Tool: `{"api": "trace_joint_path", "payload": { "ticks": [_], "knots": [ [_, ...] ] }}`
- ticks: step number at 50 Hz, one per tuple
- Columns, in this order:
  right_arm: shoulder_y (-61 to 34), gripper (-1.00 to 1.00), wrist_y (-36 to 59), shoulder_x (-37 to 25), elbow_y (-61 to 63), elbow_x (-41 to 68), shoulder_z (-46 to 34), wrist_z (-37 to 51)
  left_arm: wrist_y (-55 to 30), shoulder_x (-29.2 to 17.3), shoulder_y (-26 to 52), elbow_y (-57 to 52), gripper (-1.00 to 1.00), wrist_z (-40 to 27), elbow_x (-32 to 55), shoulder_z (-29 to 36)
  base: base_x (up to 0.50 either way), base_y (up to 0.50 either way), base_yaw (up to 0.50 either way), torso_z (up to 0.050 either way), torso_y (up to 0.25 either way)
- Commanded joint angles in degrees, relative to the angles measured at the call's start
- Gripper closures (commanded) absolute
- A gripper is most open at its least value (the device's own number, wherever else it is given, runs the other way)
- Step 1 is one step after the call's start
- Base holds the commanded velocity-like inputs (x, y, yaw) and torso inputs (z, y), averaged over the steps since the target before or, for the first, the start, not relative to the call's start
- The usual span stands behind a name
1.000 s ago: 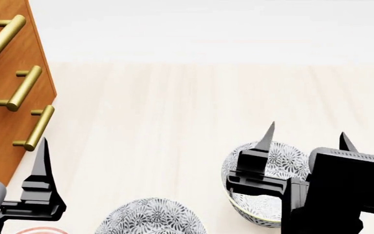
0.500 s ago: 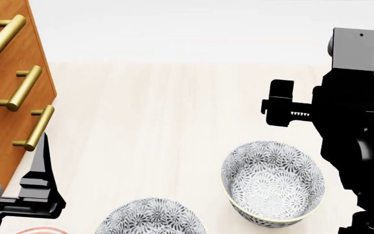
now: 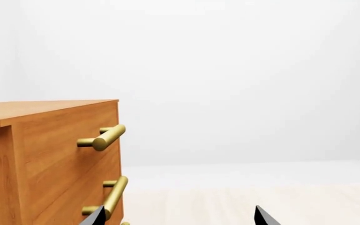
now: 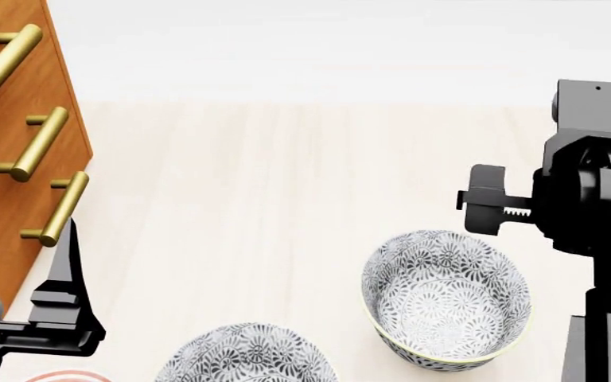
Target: Stack the bowl at the front on the bowl in the middle.
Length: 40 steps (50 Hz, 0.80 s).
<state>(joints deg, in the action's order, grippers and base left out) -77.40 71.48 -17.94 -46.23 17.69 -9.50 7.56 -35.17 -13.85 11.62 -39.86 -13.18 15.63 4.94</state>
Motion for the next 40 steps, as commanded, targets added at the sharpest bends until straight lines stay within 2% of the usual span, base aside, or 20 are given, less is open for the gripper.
{"api": "trace_joint_path", "payload": {
  "ticks": [1, 5, 19, 29, 40],
  "knots": [
    [-4.1, -1.00, -7.2, -0.6, -16.4, -1.5, -1.1, -2.6, 0.4, -0.3, -0.1, 0.6, -1.00, -0.1, 0.6, -0.4, 0.00, 0.00, 0.00, 0.000, 0.000],
    [-6.8, -1.00, -14.6, 0.0, -28.6, -2.5, -1.4, -6.6, 0.4, -0.4, 0.0, 0.7, -1.00, -0.3, 0.5, -0.1, 0.00, 0.00, 0.00, 0.000, 0.000],
    [-3.9, -1.00, -14.4, 1.1, -28.7, -7.8, 4.3, -13.0, 0.5, -0.9, 0.0, 1.0, -1.00, -0.4, 0.9, -0.1, 0.00, 0.00, 0.00, 0.000, 0.000],
    [-2.6, -1.00, -15.4, 2.0, -28.7, -11.6, 9.0, -12.2, 1.0, -1.3, -0.4, 1.3, -1.00, -0.4, 1.5, -0.6, 0.00, 0.00, 0.00, 0.000, 0.000],
    [-1.1, -1.00, -15.8, 3.2, -28.7, -14.9, 10.0, -14.1, 1.0, -1.7, -0.6, 1.0, -1.00, -0.7, 2.1, -1.2, 0.00, 0.00, 0.00, 0.000, 0.000]
  ]
}}
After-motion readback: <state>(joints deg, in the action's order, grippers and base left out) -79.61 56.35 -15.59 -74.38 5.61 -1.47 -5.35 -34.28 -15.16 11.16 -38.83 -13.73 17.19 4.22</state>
